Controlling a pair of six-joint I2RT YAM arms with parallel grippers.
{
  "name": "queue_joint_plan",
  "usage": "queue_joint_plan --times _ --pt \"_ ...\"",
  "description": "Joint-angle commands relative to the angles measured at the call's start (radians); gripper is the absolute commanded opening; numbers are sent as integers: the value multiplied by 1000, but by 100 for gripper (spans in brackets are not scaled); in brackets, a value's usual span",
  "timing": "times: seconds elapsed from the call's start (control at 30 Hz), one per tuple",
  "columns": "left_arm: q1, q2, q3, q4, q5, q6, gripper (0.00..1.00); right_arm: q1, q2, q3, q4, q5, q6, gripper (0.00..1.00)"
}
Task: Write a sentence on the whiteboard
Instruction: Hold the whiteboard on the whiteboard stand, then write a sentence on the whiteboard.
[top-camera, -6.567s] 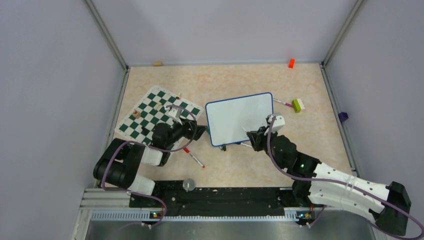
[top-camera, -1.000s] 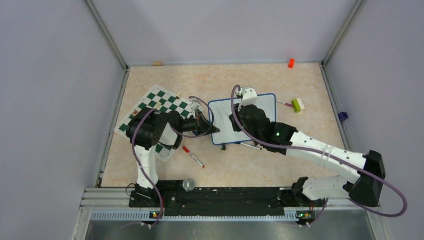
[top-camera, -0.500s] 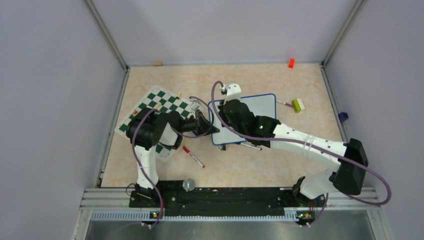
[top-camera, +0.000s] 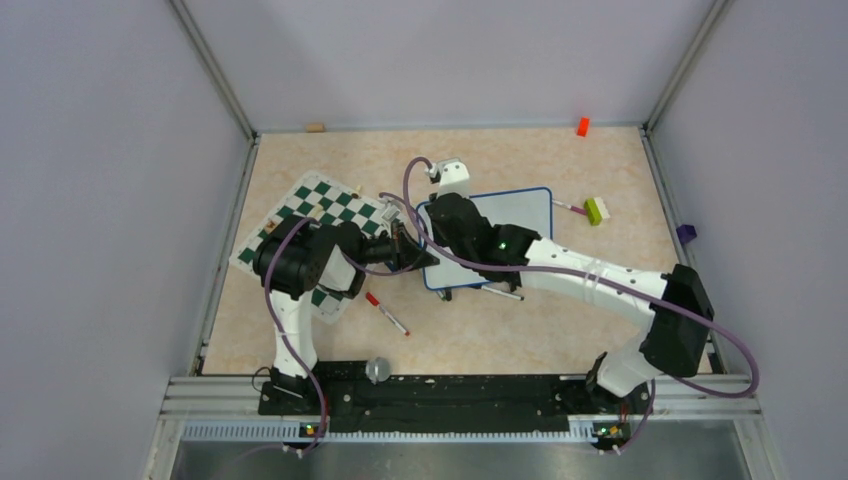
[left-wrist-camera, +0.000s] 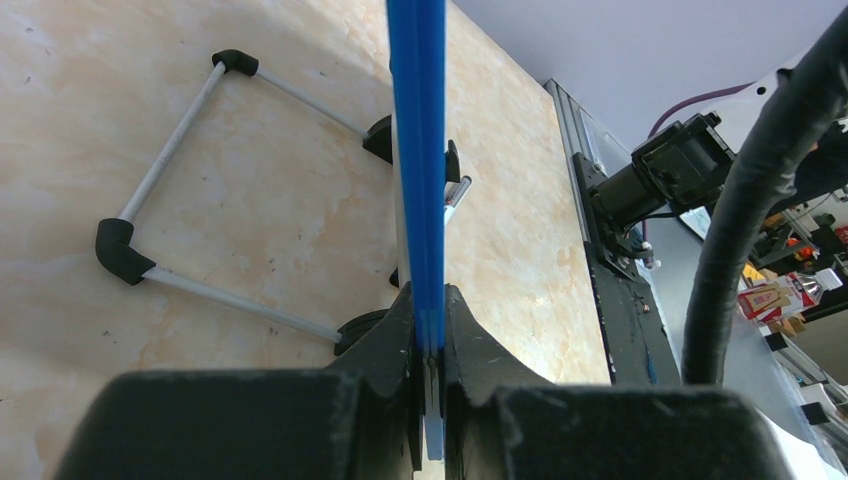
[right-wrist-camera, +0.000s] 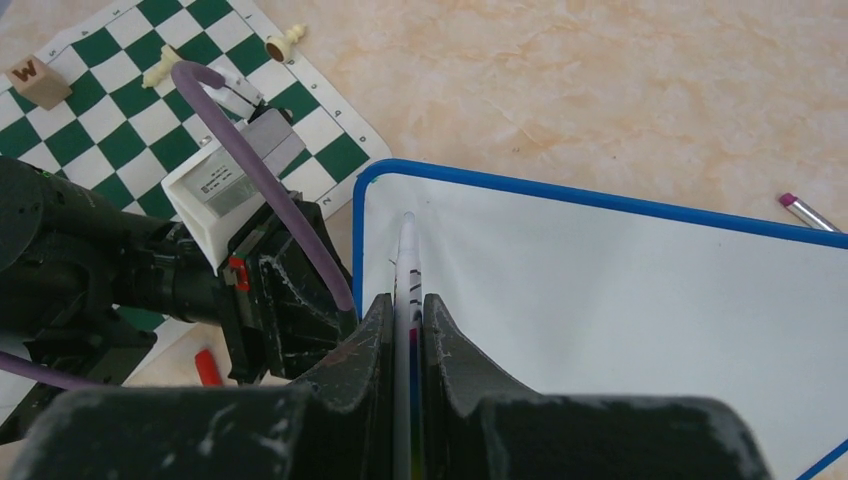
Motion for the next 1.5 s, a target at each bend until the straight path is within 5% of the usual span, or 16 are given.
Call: queue_joint_plan --times 0.0,1.47 --pt "-3 14 8 97 34 52 0 11 18 62 9 45 -29 0" --pt "-5 10 7 97 45 67 0 11 140 180 -179 168 6 0"
